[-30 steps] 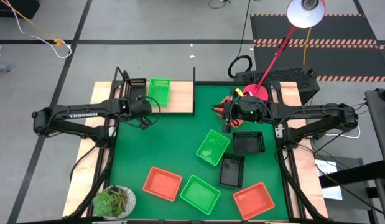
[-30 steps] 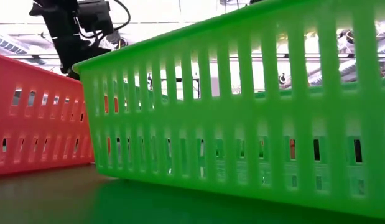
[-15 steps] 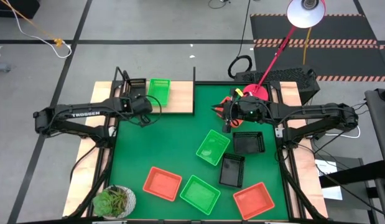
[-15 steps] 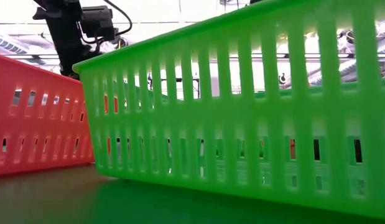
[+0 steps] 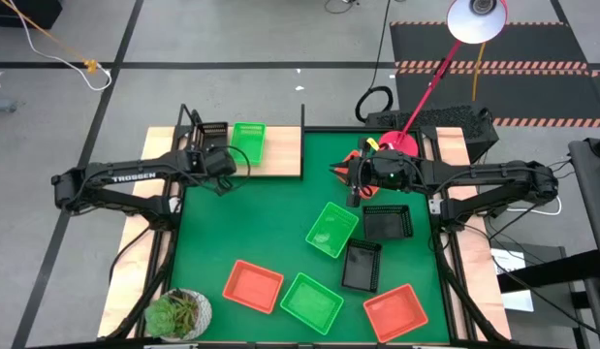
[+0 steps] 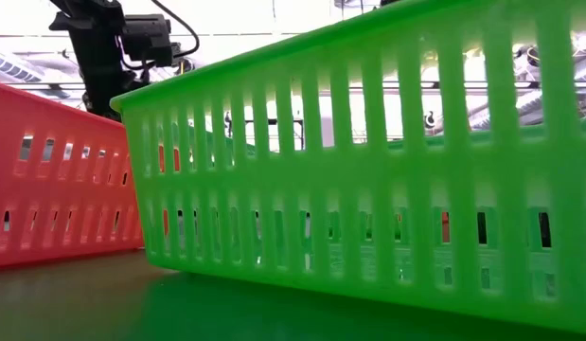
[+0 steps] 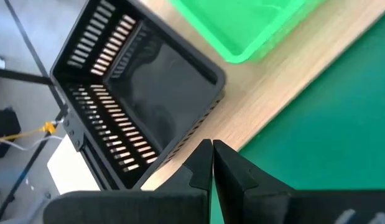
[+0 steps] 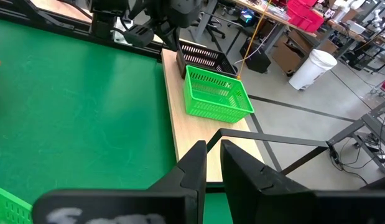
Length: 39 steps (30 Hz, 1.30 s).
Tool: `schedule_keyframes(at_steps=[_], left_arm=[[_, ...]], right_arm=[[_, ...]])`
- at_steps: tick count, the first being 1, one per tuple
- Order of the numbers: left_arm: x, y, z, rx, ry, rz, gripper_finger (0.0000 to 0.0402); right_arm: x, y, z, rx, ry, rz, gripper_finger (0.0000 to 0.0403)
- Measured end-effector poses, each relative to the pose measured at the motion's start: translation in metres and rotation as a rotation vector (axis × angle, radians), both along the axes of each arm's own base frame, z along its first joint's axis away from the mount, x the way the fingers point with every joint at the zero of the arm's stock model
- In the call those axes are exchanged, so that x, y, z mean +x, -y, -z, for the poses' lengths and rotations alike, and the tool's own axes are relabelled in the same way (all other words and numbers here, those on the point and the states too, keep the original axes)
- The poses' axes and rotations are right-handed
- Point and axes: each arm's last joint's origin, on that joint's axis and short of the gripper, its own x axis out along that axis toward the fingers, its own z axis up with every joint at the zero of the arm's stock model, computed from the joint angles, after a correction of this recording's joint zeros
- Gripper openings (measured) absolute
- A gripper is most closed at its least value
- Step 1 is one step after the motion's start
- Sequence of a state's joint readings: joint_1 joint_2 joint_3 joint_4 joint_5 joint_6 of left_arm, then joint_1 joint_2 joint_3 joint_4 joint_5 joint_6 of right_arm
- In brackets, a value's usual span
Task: Stack baskets on shelf by color
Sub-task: Adjust the black bin on the shelf
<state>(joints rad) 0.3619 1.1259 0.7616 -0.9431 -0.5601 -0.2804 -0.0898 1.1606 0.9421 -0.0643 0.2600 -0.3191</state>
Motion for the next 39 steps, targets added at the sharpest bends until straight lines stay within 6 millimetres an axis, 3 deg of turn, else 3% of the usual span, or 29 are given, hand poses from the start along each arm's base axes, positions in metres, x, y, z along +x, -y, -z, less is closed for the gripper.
schedule_keyframes(at_steps=[20,39], left_arm=[[0.005,-0.004,-0.001,-0.051,0.113,-0.035,0.0017],[0.012,-0.024,0.023,-0.059,-0.020,-0.122,0.0017]], right_arm=[[0.000,0.000,0.000,0.001,0.005,0.001,0.0043],[0.000,0.000,-0.001,0.000,0.008,0.000,0.0043]])
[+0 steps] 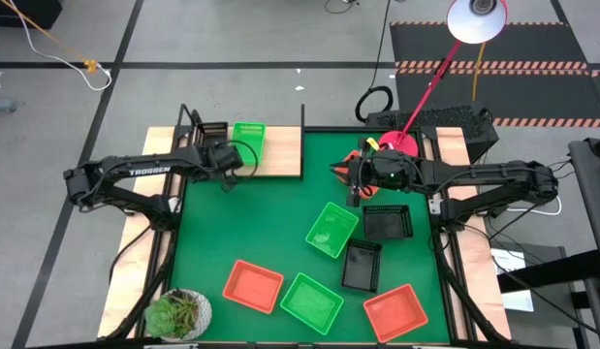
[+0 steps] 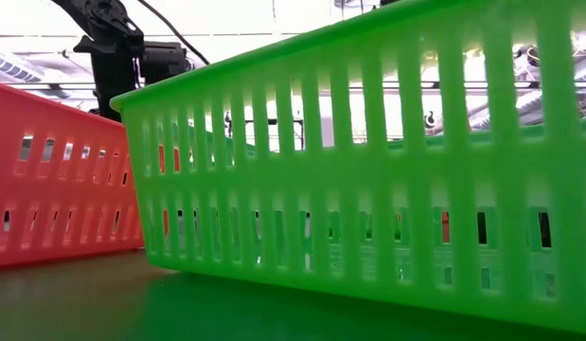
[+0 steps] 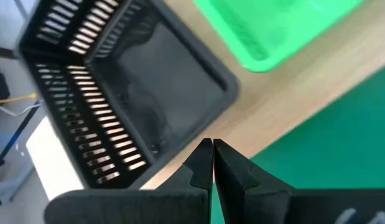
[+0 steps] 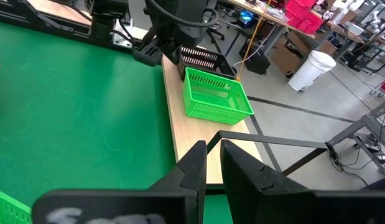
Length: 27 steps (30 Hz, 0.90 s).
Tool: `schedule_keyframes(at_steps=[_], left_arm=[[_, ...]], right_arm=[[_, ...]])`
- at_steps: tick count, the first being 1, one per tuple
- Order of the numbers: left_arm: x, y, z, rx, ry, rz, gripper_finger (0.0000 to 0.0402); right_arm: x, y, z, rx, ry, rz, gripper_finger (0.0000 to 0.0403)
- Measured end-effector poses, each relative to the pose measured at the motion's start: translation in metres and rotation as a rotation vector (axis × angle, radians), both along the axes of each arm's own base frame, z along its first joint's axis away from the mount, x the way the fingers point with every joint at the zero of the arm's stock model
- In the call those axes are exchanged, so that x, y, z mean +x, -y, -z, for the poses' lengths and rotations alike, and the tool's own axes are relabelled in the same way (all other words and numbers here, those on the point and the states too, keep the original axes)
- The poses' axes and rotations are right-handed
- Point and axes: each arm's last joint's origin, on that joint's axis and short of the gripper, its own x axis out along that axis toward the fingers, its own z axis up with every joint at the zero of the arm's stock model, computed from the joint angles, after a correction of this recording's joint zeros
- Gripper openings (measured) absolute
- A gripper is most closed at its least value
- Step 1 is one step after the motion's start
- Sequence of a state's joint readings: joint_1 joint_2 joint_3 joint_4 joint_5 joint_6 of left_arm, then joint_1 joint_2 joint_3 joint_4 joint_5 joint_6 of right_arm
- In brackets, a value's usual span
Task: Stack baskets on shelf by color
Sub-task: Adjust the black bin on the shelf, then put the orange bin on the shelf
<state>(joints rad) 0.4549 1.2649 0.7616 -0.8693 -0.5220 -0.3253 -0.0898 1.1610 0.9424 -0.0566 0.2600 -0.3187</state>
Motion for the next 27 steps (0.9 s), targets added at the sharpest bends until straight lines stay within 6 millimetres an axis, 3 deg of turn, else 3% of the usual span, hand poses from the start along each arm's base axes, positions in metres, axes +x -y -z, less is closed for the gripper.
schedule_keyframes(at_steps=[14,19,27], left_arm=[[-0.008,-0.002,0.000,0.039,-0.061,-0.079,0.0017],[-0.007,0.000,0.000,-0.031,-0.031,-0.058,0.0017],[0.012,0.012,-0.026,-0.089,0.089,0.030,0.0017]], right_arm=[[0.000,0.000,0.000,-0.007,-0.003,-0.002,0.0043],[0.000,0.000,0.000,-0.007,-0.003,-0.002,0.0043],[-0.002,0.001,0.004,-0.017,-0.050,0.054,0.0043]])
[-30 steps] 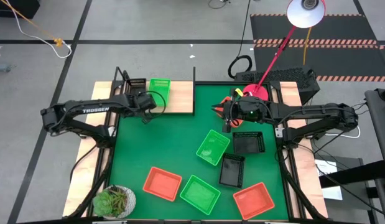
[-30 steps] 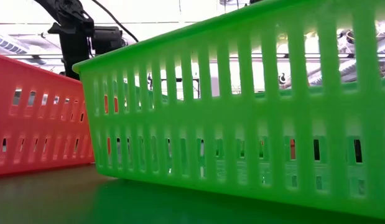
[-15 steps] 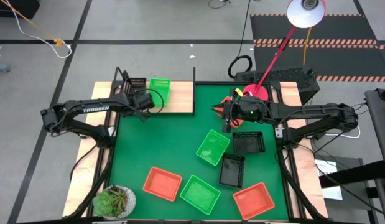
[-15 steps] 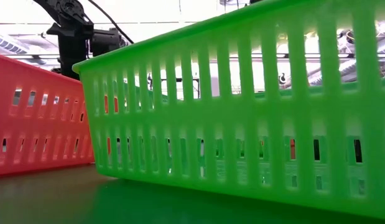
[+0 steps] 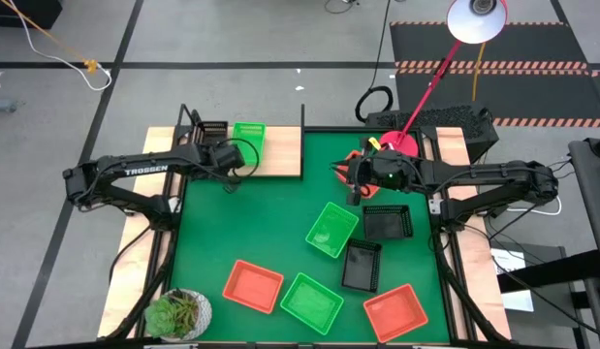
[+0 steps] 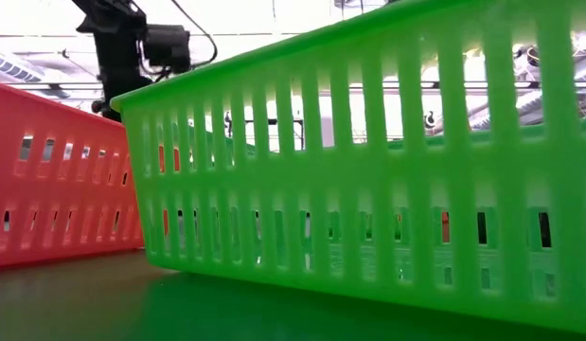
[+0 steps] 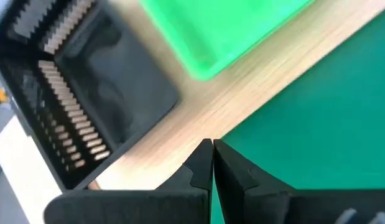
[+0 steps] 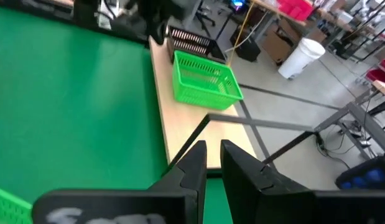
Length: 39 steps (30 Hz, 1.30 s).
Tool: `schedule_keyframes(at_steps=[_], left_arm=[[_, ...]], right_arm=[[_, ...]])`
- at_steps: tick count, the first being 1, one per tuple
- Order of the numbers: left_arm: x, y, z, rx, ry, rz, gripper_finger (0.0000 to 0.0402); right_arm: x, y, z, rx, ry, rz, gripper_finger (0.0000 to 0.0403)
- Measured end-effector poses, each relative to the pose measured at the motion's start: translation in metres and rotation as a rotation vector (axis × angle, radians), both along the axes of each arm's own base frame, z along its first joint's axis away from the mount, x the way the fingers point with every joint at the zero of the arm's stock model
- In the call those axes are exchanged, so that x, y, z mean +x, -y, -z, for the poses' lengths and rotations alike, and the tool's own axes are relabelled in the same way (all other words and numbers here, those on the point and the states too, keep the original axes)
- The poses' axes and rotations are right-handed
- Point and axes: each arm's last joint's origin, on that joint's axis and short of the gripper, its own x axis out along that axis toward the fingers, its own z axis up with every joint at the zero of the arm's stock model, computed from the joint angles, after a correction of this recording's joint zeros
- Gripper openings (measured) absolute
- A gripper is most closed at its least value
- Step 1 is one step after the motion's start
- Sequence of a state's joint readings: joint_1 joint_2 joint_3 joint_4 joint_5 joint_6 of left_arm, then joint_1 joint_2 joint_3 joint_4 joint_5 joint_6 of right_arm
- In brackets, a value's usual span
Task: Stack baskets on shelf by color
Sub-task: Put the orange bin on the shelf
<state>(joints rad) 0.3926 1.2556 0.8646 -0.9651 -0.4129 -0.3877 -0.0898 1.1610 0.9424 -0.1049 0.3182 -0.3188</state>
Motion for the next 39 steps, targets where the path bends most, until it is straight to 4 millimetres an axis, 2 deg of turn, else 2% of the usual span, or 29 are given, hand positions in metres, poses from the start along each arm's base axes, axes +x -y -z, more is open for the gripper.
schedule_keyframes(at_steps=[7,13,18,21,29,32,39], left_arm=[[0.022,0.023,-0.027,0.033,0.104,0.130,0.0017],[0.039,0.044,-0.046,0.066,0.208,0.268,0.0017],[0.048,0.056,-0.054,0.089,0.268,0.357,0.0017],[0.051,0.061,-0.057,0.094,0.295,0.378,0.0017],[0.051,0.064,-0.057,0.090,0.302,0.382,0.0017],[0.051,0.064,-0.057,0.090,0.299,0.385,0.0017],[0.051,0.064,-0.057,0.091,0.295,0.389,0.0017]], right_arm=[[-0.004,0.000,0.007,0.028,-0.073,0.009,0.0043],[-0.013,0.001,0.019,-0.002,-0.241,0.071,0.0043],[-0.022,0.004,0.029,-0.005,-0.373,0.108,0.0043],[-0.029,0.012,0.034,0.052,-0.425,0.178,0.0043],[-0.049,0.029,0.044,0.104,-0.612,0.279,0.0045],[-0.053,0.032,0.046,0.081,-0.678,0.255,0.0063],[-0.065,0.036,0.055,0.119,-0.846,0.042,0.0129]])
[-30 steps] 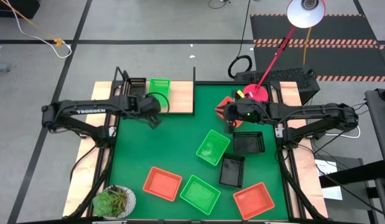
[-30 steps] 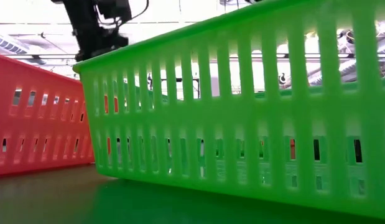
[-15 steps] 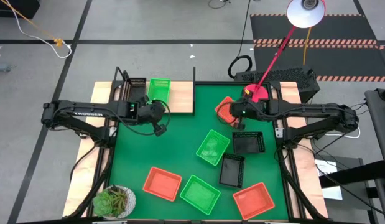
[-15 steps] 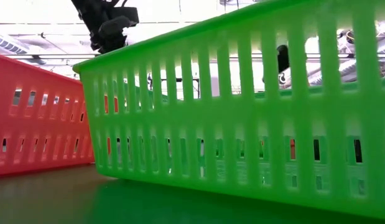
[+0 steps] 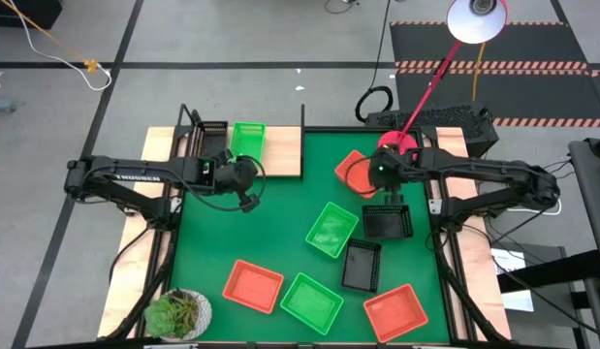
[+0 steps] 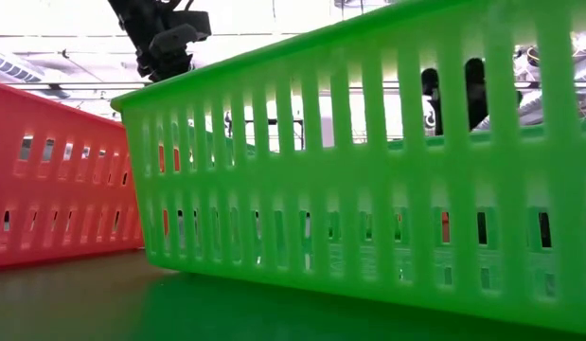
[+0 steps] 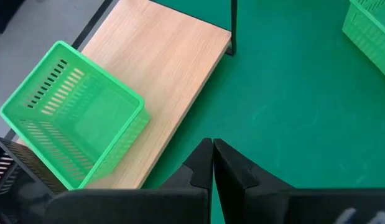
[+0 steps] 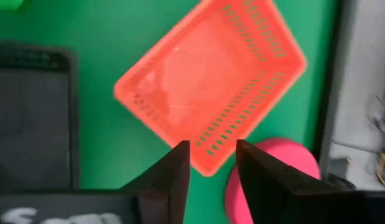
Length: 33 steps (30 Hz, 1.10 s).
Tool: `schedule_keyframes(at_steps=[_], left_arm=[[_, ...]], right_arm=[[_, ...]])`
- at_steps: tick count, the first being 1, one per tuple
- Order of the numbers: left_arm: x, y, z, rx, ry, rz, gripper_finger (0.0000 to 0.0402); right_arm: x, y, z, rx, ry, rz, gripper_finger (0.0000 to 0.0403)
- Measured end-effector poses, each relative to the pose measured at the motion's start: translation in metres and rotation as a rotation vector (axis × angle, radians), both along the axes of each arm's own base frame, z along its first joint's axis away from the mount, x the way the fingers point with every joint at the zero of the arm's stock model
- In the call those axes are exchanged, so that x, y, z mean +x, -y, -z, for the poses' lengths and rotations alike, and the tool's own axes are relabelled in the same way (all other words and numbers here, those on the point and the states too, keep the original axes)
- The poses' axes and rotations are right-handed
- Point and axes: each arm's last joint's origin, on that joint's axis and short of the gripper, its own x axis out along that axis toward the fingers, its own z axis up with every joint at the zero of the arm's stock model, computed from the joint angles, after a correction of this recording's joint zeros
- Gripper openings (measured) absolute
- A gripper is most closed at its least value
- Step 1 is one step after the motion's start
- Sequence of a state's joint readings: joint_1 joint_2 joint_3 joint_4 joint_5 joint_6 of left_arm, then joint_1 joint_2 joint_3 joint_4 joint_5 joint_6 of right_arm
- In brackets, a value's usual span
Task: Stack baskets on shelf by color
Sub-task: Put the orange bin on the shelf
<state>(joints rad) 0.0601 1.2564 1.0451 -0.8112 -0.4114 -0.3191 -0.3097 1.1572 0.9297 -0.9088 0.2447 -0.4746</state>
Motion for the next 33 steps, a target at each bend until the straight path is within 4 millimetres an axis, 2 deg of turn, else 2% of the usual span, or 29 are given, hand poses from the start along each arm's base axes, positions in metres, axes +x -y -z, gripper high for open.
schedule_keyframes(at_steps=[9,16,20,27,30,33], left_arm=[[0.000,0.000,0.000,-0.001,0.001,-0.001,0.0017],[0.000,0.000,0.000,-0.001,0.001,0.000,0.0017],[0.000,0.000,0.000,-0.001,0.002,0.001,0.0017],[0.002,0.000,-0.001,0.000,0.021,0.003,0.0017],[0.003,0.000,-0.002,-0.012,0.034,0.013,0.0017],[0.004,0.001,-0.004,-0.010,0.038,0.035,0.0017]], right_arm=[[-0.012,0.007,0.041,-0.010,-0.107,-0.185,0.0143],[-0.012,0.008,0.055,-0.060,-0.106,-0.293,0.0137],[-0.013,0.008,0.062,-0.082,-0.121,-0.359,0.0112],[-0.017,0.012,0.077,-0.013,-0.067,-0.372,0.0038],[-0.014,0.011,0.076,-0.035,-0.047,-0.383,0.0009],[-0.005,0.010,0.069,-0.076,0.010,-0.376,0.0010]])
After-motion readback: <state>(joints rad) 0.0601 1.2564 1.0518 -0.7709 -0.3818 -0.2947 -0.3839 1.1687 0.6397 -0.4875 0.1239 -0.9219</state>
